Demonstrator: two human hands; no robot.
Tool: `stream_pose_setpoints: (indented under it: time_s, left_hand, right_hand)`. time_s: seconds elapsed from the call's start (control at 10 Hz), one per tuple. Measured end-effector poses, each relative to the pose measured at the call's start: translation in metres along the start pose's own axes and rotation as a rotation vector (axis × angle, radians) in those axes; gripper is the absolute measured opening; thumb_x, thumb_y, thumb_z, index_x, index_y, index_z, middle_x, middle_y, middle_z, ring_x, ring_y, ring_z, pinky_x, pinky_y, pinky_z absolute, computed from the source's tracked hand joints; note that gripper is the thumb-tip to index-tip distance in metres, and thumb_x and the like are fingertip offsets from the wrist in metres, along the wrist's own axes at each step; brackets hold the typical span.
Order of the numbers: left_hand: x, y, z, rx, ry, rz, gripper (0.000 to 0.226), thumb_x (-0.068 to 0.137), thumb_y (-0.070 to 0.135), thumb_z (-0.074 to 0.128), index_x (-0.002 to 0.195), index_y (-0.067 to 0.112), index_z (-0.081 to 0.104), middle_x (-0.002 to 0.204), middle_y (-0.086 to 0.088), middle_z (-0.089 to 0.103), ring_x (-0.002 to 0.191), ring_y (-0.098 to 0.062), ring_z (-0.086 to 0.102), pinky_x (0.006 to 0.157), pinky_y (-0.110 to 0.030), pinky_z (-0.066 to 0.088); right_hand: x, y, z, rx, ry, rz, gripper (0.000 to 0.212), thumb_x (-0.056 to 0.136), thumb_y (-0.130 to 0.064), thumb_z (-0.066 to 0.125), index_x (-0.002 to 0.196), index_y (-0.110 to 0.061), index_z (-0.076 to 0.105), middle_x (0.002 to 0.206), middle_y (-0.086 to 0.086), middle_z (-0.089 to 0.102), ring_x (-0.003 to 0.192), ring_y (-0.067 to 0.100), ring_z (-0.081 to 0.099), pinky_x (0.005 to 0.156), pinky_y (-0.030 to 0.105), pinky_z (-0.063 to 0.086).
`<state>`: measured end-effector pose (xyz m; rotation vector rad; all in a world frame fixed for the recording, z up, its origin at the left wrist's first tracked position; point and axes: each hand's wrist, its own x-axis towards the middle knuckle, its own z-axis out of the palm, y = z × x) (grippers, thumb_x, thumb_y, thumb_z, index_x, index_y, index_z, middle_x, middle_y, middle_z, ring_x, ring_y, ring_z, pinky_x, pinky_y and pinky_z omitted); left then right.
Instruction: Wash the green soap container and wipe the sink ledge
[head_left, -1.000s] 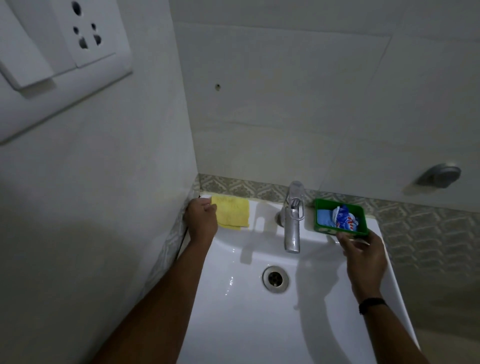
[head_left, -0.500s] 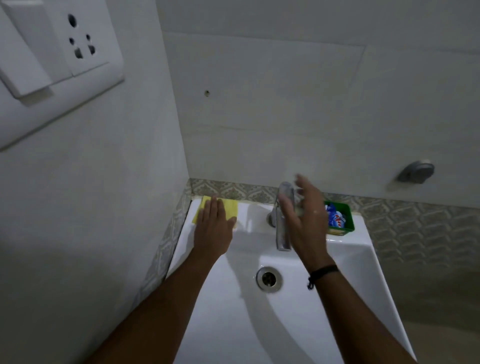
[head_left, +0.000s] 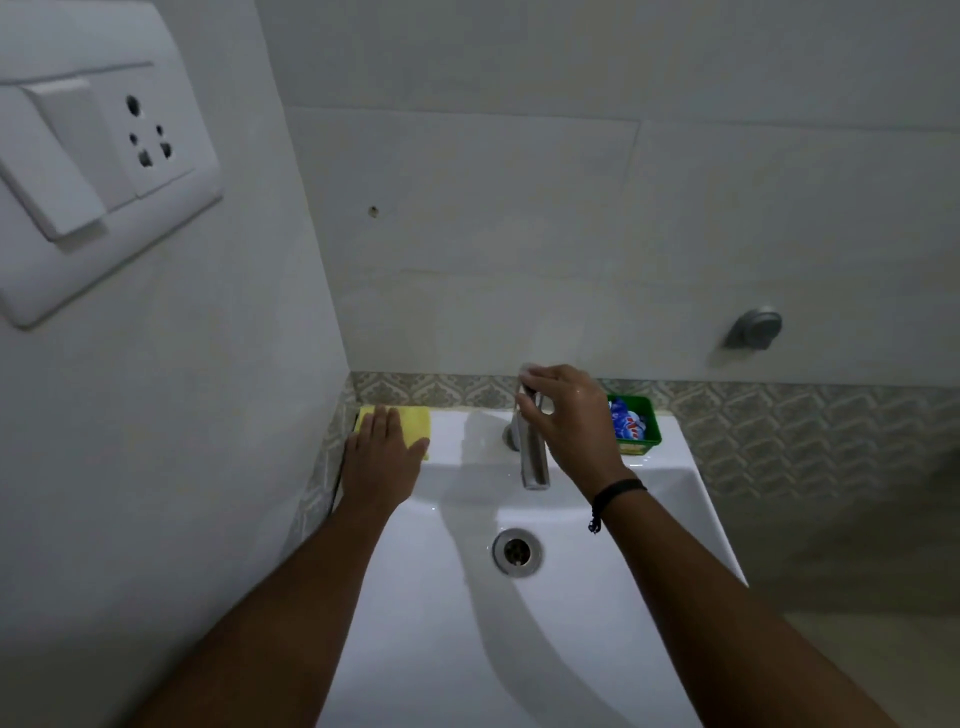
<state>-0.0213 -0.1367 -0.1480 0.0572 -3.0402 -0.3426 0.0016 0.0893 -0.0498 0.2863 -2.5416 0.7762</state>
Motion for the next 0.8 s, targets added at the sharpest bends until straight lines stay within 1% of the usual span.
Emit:
stream_pose_setpoints:
  time_s: [0.1, 0.2, 0.3, 0.4, 0.5, 0.6, 0.7, 0.8]
  left_hand:
    - [0.003, -0.005, 0.007, 0.016, -0.100, -0.003, 0.067, 0.085, 0.044, 0.045, 0.111, -0.014, 0.064, 0.114, -0.034, 0.063, 0.101, -0.048, 0.065, 0.074, -0.056, 0.053]
    - [0.007, 0.000, 0.021, 0.002, -0.099, -0.018, 0.065, 0.077, 0.039, 0.052, 0.107, -0.017, 0.064, 0.111, -0.037, 0.063, 0.096, -0.053, 0.064, 0.072, -0.063, 0.051]
    - [-0.005, 0.022, -0.004, 0.033, -0.133, -0.104, 0.065, 0.093, 0.035, 0.042, 0.135, -0.014, 0.042, 0.142, -0.035, 0.040, 0.128, -0.050, 0.044, 0.099, -0.062, 0.037]
    - [-0.010, 0.026, -0.012, 0.056, -0.150, -0.164, 0.071, 0.101, 0.044, 0.033, 0.151, 0.001, 0.012, 0.161, -0.018, 0.007, 0.148, -0.033, 0.013, 0.115, -0.044, 0.020]
    - [-0.013, 0.034, -0.021, 0.122, -0.178, -0.179, 0.075, 0.099, 0.047, 0.037, 0.152, 0.003, 0.009, 0.161, -0.017, 0.006, 0.148, -0.030, 0.011, 0.116, -0.041, 0.020]
    - [-0.020, 0.043, -0.030, 0.155, -0.150, -0.117, 0.076, 0.099, 0.051, 0.028, 0.150, -0.004, 0.015, 0.158, -0.021, 0.016, 0.146, -0.032, 0.021, 0.112, -0.042, 0.028]
    - [-0.013, 0.059, -0.051, 0.044, 0.059, 0.037, 0.080, 0.097, 0.056, 0.020, 0.132, -0.010, 0.048, 0.135, -0.029, 0.051, 0.123, -0.037, 0.054, 0.095, -0.045, 0.049]
    - [-0.006, 0.073, -0.086, -0.025, -0.092, 0.079, 0.063, 0.100, 0.040, 0.041, 0.148, 0.000, 0.029, 0.154, -0.019, 0.030, 0.142, -0.028, 0.032, 0.114, -0.034, 0.026]
  right_hand:
    - [-0.005, -0.007, 0.004, -0.014, 0.025, 0.041, 0.021, 0.083, -0.009, 0.066, 0.103, -0.005, 0.071, 0.107, 0.012, 0.069, 0.092, 0.032, 0.061, 0.084, 0.033, 0.047]
    - [-0.019, -0.028, 0.025, -0.186, 0.037, 0.082, 0.038, 0.075, 0.005, 0.051, 0.112, 0.005, 0.063, 0.117, 0.023, 0.063, 0.101, 0.039, 0.061, 0.085, 0.042, 0.054]
    - [-0.027, -0.056, 0.037, -0.407, -0.127, 0.088, 0.050, 0.083, -0.001, 0.027, 0.123, 0.017, 0.050, 0.131, 0.041, 0.044, 0.128, 0.052, 0.037, 0.109, 0.054, 0.030]
    - [-0.027, -0.072, 0.030, -0.393, -0.222, 0.125, 0.046, 0.083, -0.013, 0.051, 0.117, 0.018, 0.054, 0.126, 0.043, 0.047, 0.127, 0.054, 0.038, 0.108, 0.055, 0.030]
    - [-0.021, -0.065, 0.021, -0.126, -0.185, 0.198, 0.062, 0.082, -0.008, 0.060, 0.131, 0.021, 0.034, 0.142, 0.040, 0.029, 0.137, 0.045, 0.027, 0.114, 0.046, 0.024]
    - [-0.021, -0.062, 0.011, -0.045, -0.335, 0.140, 0.067, 0.092, -0.009, 0.046, 0.142, 0.017, 0.010, 0.152, 0.035, 0.001, 0.143, 0.042, -0.001, 0.118, 0.046, 0.002]
    - [-0.017, -0.058, -0.010, -0.047, -0.464, 0.113, 0.069, 0.093, -0.023, 0.051, 0.140, 0.016, 0.019, 0.149, 0.039, 0.006, 0.142, 0.045, 0.000, 0.118, 0.046, 0.004]
    - [0.010, -0.044, -0.044, 0.016, -0.426, 0.192, 0.045, 0.090, -0.025, 0.054, 0.123, 0.005, 0.047, 0.132, 0.025, 0.045, 0.125, 0.034, 0.042, 0.102, 0.038, 0.037]
